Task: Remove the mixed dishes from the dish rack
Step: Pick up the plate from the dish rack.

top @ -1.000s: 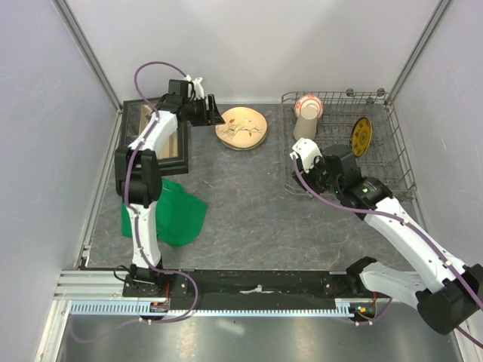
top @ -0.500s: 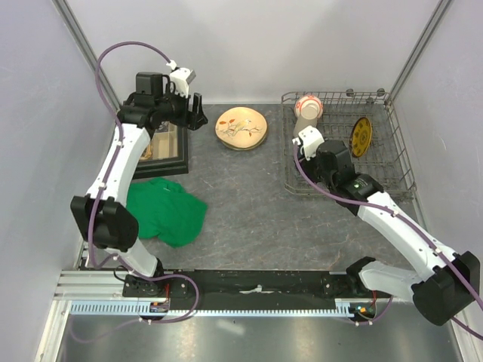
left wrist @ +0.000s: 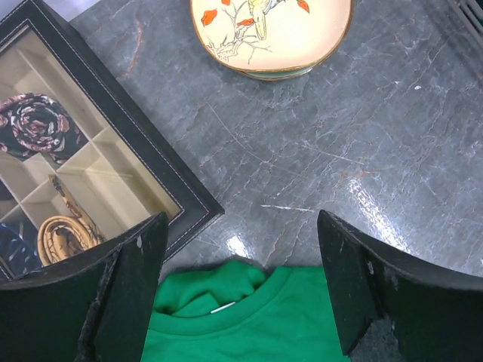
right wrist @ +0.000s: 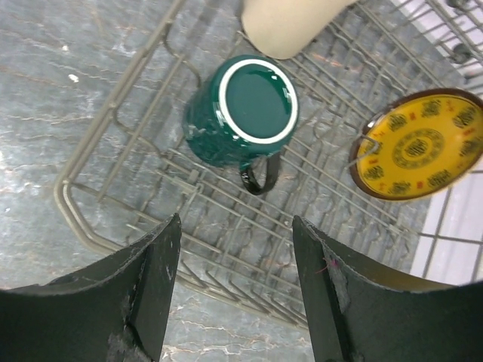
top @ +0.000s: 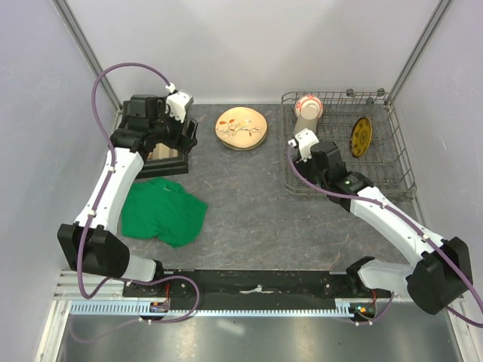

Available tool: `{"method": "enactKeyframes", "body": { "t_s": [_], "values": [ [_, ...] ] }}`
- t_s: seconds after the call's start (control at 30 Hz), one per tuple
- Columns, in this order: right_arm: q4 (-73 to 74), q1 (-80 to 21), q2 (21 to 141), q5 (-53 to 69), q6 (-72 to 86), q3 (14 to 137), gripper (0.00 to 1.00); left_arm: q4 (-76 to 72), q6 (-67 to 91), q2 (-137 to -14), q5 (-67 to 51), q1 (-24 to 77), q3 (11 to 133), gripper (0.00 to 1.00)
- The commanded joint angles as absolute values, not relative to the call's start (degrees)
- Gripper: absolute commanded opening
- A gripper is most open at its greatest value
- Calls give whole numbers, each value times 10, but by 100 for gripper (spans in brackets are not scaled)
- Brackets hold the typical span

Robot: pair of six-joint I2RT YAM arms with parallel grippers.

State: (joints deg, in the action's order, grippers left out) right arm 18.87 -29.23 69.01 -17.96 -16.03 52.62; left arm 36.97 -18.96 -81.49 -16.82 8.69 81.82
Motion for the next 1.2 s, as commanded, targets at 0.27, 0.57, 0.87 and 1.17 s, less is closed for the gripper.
{"method": "enactKeyframes", "body": {
  "t_s": [0.27,0.57,0.87,1.17],
  "values": [
    [166,-265,661,-299,-220,525,69,291,-106,-867,-280,86,874,90],
    [221,-88,677,-230,-217,591,70,258,-125,-801,-249,85,799,91],
    [228,68,750,-111,-186,676,70,259,-133,-725,-211,84,766,92],
    [250,178,816,55,-149,727,70,230,-127,-716,-211,84,746,92]
  ]
}}
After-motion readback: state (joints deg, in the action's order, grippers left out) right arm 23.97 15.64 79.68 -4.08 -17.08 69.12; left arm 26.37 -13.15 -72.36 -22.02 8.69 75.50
